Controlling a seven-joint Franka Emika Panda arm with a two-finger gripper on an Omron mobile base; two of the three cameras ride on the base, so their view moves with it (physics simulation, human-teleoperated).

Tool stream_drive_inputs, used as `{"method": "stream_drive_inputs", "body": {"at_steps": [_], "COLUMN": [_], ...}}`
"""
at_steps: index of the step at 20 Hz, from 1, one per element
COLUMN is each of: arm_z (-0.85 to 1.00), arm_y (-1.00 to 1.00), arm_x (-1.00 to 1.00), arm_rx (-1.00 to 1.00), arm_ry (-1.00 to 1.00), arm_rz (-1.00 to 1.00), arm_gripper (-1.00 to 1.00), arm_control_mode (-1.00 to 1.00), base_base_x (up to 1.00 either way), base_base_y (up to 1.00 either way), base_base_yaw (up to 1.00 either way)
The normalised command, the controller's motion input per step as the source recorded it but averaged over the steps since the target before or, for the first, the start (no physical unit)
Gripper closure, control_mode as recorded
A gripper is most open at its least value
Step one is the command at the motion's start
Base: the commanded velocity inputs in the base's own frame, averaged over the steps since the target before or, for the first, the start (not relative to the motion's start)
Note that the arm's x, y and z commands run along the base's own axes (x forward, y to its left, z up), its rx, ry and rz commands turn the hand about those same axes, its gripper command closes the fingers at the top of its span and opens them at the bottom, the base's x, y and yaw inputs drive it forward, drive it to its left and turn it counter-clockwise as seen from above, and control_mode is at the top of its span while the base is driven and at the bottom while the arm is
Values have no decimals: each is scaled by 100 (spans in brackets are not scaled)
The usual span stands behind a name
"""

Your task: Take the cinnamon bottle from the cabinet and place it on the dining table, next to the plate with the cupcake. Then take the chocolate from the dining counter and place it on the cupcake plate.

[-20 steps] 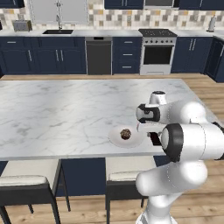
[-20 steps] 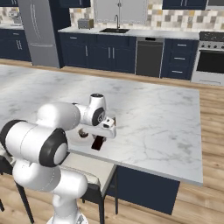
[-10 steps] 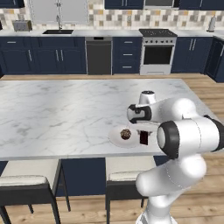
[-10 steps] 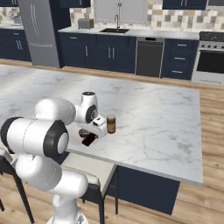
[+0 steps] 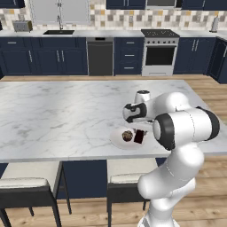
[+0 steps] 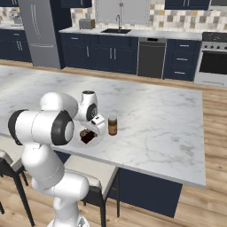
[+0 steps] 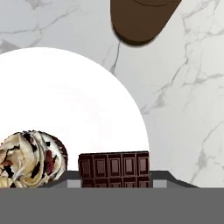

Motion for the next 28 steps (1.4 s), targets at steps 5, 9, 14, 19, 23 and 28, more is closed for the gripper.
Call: {"method": "stream_drive_inputs", "body": {"at_steps": [5,9,14,19,23,28], "arm_z": [-18,-21,-17,-16,-17,-8], "arm_y": [1,0,0,0,2,2], "arm_x": [7,8,16,23,25,8], "arm_rx": [0,0,0,0,0,0], "arm_ry": [0,0,0,0,0,0], "arm_rz": [0,0,-1,-4,-3,-1], "arm_gripper": [100,100,100,100,100,-100], "arm_control_mode": [-100,-100,-100,-100,-100,-100], "base_base_x": [0,0,0,0,0,0], "base_base_y": [0,0,0,0,0,0], "base_base_yaw": [0,0,0,0,0,0]}}
